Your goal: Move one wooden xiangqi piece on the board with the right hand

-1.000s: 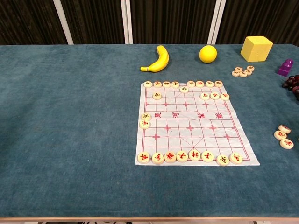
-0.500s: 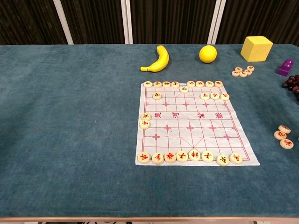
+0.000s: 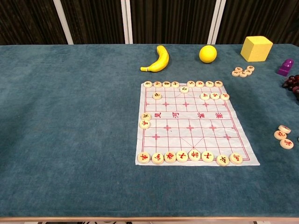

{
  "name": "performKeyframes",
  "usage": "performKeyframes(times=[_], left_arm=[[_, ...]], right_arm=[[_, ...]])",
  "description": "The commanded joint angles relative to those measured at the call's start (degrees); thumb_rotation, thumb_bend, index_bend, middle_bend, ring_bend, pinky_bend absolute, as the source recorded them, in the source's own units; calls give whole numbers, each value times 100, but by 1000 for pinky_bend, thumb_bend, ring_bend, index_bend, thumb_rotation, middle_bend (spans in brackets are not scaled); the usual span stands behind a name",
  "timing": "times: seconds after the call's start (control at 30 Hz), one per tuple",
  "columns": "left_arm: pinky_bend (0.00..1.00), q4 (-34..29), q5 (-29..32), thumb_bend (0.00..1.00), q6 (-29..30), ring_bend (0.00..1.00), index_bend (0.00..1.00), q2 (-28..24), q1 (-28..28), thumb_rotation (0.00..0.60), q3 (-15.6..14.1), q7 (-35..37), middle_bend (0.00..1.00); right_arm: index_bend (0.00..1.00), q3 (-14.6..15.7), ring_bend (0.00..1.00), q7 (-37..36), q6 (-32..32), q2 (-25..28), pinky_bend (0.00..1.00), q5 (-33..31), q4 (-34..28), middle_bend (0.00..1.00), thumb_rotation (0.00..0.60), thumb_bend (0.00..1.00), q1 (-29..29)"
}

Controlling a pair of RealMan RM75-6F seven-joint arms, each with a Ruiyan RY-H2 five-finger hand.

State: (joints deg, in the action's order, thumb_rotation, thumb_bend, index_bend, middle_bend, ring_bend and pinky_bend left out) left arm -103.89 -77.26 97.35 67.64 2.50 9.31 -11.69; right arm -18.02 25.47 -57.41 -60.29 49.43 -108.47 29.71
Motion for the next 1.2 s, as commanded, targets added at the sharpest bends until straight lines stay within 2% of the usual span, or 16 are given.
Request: performKeyframes(times=[0.03, 0.17, 0.4, 0.97, 1.2], left_arm=[[63, 6, 22, 27, -4, 0, 7, 3, 0, 600, 9, 1, 0], [63, 3, 25, 27, -22, 0, 7, -3, -3, 600, 5, 13, 0], [64, 4, 61, 27, -16, 0, 7, -21, 5, 600, 30, 55, 0], [64, 0, 137, 27, -19, 0, 7, -32, 12, 600, 63, 81, 0], [64, 34, 137, 27, 44, 0, 7, -47, 34, 600, 84, 73, 0]], right_arm=[[181, -11, 0, 770, 38, -605, 38, -853, 195, 0, 600, 374, 720], [210, 59, 0, 1221, -138, -1220, 38, -1620, 593, 0, 600, 374, 1200], [254, 110, 0, 1530, -381, -2022, 38, -2352, 1375, 0, 600, 374, 1676], [329, 212, 0, 1515, -342, -3191, 38, -2636, 3097, 0, 600, 374, 2022], [333, 176, 0, 1588, -193, -3488, 38, -2697, 3517, 0, 600, 374, 2146]])
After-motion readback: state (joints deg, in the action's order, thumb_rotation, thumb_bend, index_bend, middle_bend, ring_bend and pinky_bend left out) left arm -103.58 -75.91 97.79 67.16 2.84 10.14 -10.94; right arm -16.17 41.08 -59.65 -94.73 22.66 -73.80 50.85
